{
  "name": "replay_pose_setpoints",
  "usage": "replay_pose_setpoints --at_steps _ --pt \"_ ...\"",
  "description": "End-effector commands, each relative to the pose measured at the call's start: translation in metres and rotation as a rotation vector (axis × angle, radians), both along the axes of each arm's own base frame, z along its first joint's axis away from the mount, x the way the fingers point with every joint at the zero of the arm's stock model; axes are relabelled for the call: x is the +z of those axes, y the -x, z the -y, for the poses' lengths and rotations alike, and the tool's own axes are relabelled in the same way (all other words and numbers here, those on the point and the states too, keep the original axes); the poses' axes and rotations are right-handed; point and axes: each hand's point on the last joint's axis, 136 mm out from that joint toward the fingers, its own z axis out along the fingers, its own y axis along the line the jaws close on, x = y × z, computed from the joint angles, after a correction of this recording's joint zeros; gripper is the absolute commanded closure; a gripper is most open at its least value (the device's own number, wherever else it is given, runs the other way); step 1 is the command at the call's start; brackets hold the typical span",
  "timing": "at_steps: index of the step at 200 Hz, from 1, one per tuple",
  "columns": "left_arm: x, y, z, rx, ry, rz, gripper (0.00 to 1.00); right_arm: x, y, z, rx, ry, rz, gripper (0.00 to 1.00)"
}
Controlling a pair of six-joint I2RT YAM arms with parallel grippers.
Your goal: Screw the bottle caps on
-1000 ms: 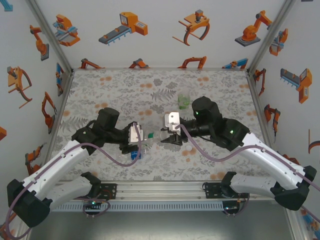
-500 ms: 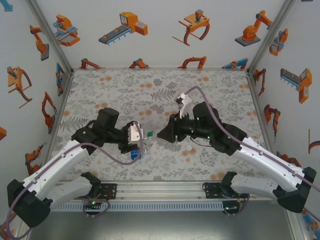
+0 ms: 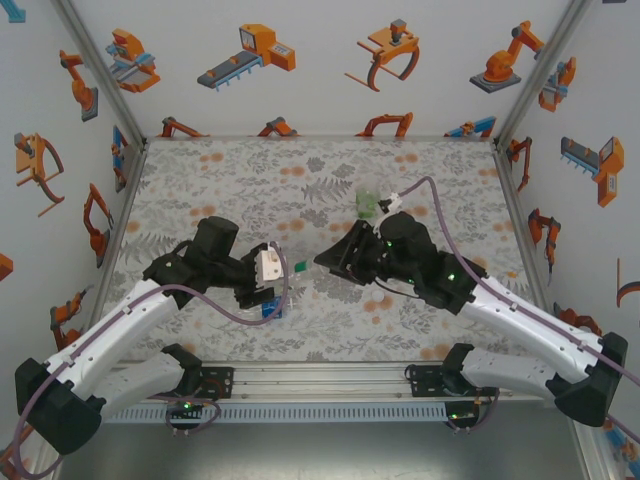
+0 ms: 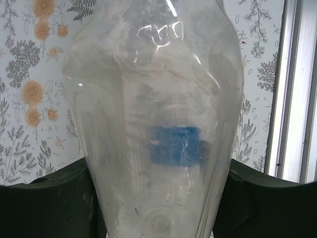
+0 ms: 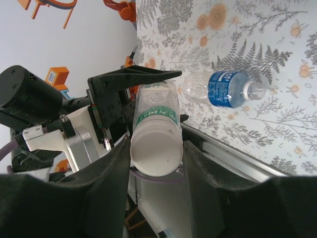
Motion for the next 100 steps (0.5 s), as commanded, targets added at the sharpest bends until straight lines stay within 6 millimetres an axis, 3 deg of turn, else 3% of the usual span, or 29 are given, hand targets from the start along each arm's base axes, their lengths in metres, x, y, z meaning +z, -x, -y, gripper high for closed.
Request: replay_pose_setpoints --at_steps 1,24,71,100 --pt "0.039 0.011 0.022 -0.121 0.155 0.047 1.0 0.016 -0.007 0.02 -0.026 0.113 0.139 0.42" --pt "0.039 0.012 0.023 -0.125 0.158 0.042 1.0 0.045 -0.009 0.031 -0.003 0.16 0.297 0.32" --pt "0.036 0.011 0.022 -0.124 0.152 0.038 1.0 0.087 -0.002 0.031 0.179 0.303 0.667 0.36" --pt "0.037 0.013 0.023 -0.133 0.151 0.036 1.0 0.106 0.017 0.019 0.388 0.366 0.928 0.36"
